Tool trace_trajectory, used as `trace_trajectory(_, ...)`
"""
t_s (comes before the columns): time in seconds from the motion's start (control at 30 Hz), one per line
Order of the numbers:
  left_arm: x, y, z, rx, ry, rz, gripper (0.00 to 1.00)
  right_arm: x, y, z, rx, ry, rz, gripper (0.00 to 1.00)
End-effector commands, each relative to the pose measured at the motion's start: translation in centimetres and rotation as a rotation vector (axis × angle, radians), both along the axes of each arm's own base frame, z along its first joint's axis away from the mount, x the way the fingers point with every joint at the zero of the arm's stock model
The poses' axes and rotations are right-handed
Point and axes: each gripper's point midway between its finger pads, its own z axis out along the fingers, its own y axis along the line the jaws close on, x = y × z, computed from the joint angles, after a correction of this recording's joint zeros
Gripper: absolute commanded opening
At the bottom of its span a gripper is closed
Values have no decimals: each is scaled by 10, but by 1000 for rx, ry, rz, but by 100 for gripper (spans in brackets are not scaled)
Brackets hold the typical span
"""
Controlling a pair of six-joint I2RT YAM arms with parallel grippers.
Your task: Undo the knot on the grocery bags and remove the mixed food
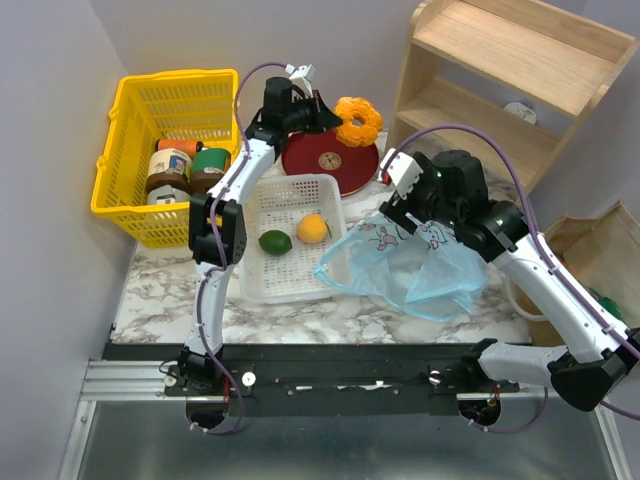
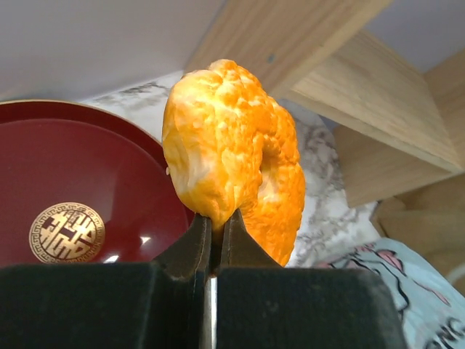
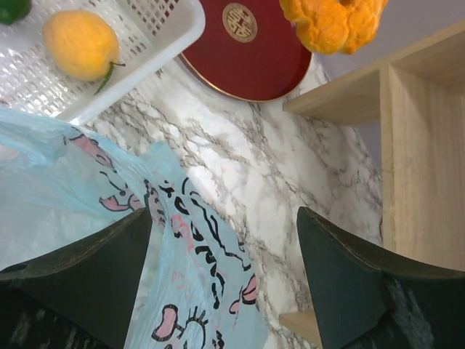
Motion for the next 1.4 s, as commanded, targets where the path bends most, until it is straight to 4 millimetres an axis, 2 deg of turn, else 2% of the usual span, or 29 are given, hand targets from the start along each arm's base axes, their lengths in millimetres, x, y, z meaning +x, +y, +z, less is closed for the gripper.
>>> trace_trajectory(0.0,40,9,-29,55,-35,154,0,8,-13,-4,-35,50,-92,89)
trace_trajectory(0.13,53,7,-53,74,-44,164,0,15,-12,-4,-39,55,-107,89)
trace_trajectory(0.17,55,7,-64,80,-33,164,0,17,-11,-6,-46,58,-107,89)
trace_trajectory(0.23,56,5,-71,79,-26,160,0,20,-12,-5,-53,55,-109,89)
trace_trajectory(0.37,60,4,-98,102,11,176,0,24,-11,-8,-62,60,-113,89)
trace_trajectory(0.4,61,5,-103,110,19,185,24,24,-10,-9,-63,63,-112,89)
trace_trajectory(0.43,62,7,-110,124,38,208,39,25,-10,-10,-64,66,-113,89)
trace_trajectory(0.5,63,10,-115,144,46,226,58,26,-9,-8,-63,63,-112,89)
trace_trajectory(0.53,65,15,-115,160,48,255,67,27,-9,-8,-64,63,-111,89)
trace_trajectory(0.63,66,27,-97,201,15,304,79,27,-8,-6,-56,59,-108,89)
trace_trajectory(0.83,61,43,-39,231,-77,372,83,15,-6,-1,-20,56,-71,89)
trace_trajectory(0.87,54,45,-21,223,-95,373,83,10,-9,6,-5,40,-69,89)
trace_trajectory(0.93,40,40,-3,203,-111,327,83,1,-10,8,7,45,-48,89)
trace_trajectory(0.97,27,41,12,195,-121,304,83,-5,-10,8,9,50,-33,89)
trace_trajectory(1.0,11,31,20,173,-128,220,83,-19,-9,11,19,56,20,89)
trace_trajectory(1.03,2,28,28,160,-146,183,83,-27,-9,11,21,65,50,88)
trace_trajectory(1.07,-20,28,33,149,-141,142,83,-37,-8,7,20,80,86,88)
trace_trajectory(1.1,-36,23,38,129,-156,77,83,-57,-7,5,17,101,168,85)
trace_trajectory(1.13,-58,13,48,98,-192,-30,83,-68,-5,1,8,121,218,83)
trace_trajectory(1.17,-85,11,52,89,-196,-101,83,-81,-5,-7,-2,151,271,82)
trace_trajectory(1.2,-104,6,55,74,-203,-173,83,-102,-2,-20,-25,207,370,77)
trace_trajectory(1.23,-133,-2,56,49,-197,-300,83,-114,-5,-24,-25,219,405,75)
trace_trajectory(1.27,-152,-1,69,57,-237,-339,83,-123,-6,-33,-30,250,429,72)
trace_trajectory(1.3,-171,-7,54,68,-205,-387,83,-135,-7,-53,-38,308,457,68)
trace_trajectory(1.33,-189,-9,48,79,-175,-431,83,-142,-9,-58,-31,311,465,66)
trace_trajectory(1.37,-212,-12,54,87,-202,-488,83,-146,-9,-64,-28,322,473,64)
